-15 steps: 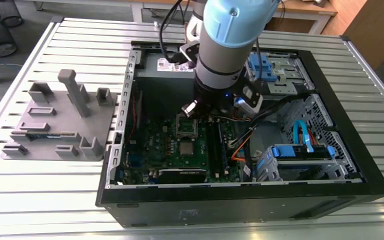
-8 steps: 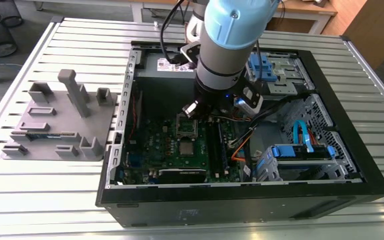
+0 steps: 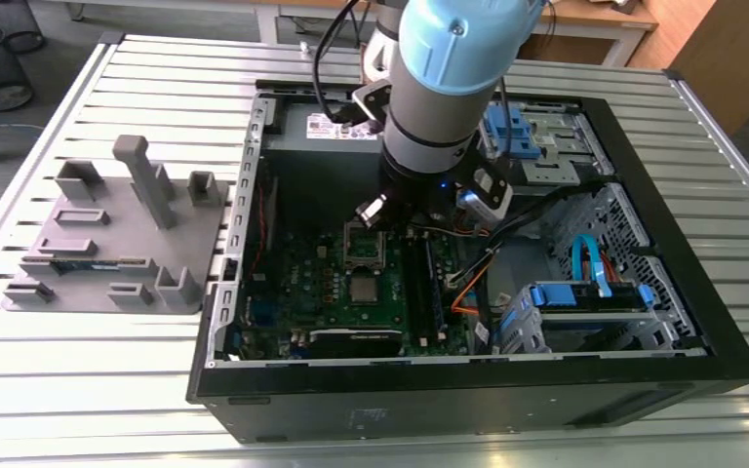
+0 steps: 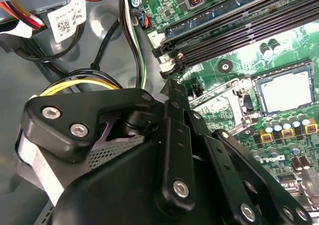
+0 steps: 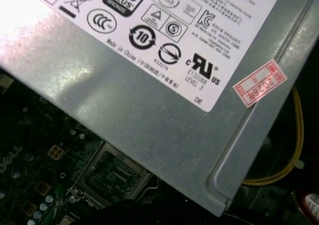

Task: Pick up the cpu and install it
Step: 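Close the cpu cover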

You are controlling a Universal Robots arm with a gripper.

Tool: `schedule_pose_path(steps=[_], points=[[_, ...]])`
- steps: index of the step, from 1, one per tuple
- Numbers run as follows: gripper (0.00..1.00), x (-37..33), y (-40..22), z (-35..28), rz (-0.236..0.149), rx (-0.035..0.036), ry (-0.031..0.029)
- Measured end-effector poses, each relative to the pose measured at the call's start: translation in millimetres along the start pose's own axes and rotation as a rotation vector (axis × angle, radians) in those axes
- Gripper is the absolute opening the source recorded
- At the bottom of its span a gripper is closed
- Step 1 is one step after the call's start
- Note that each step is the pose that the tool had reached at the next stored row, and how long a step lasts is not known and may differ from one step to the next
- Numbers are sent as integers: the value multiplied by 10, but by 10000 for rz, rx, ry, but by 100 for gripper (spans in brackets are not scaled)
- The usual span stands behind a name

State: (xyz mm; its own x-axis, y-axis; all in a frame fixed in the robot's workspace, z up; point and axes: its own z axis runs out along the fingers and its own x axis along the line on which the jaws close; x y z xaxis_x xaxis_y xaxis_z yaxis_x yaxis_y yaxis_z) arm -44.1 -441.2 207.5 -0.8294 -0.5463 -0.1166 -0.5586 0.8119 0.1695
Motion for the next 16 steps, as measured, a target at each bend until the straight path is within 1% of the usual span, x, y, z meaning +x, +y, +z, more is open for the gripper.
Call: schedule_pose_path(steps=[6,12,16], points=[[11,4,1,14,2,-21,-13],[11,35,19,21,0,-25,-16],[11,42,23,20,-9,-27,-14]])
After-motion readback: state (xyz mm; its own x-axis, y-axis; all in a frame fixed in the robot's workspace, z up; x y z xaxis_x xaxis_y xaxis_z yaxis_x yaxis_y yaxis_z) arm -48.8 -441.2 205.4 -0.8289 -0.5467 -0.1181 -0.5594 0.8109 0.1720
